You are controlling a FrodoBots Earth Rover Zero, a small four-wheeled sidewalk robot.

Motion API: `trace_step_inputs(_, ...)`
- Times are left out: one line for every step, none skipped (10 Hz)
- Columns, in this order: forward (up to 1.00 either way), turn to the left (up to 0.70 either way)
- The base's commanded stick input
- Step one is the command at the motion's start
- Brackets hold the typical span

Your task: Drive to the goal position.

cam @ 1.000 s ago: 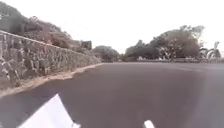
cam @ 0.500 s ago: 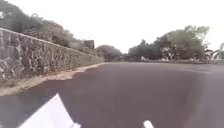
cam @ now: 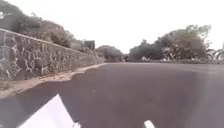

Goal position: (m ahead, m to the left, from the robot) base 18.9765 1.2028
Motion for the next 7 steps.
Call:
trace_step_inputs(0.50, 0.00)
trace_step_inputs(0.50, 0.00)
trace_step_inputs(0.50, 0.00)
trace_step_inputs(0.50, 0.00)
trace_step_inputs(0.50, 0.00)
trace_step_inputs(0.50, -0.50)
trace_step_inputs(0.50, -0.50)
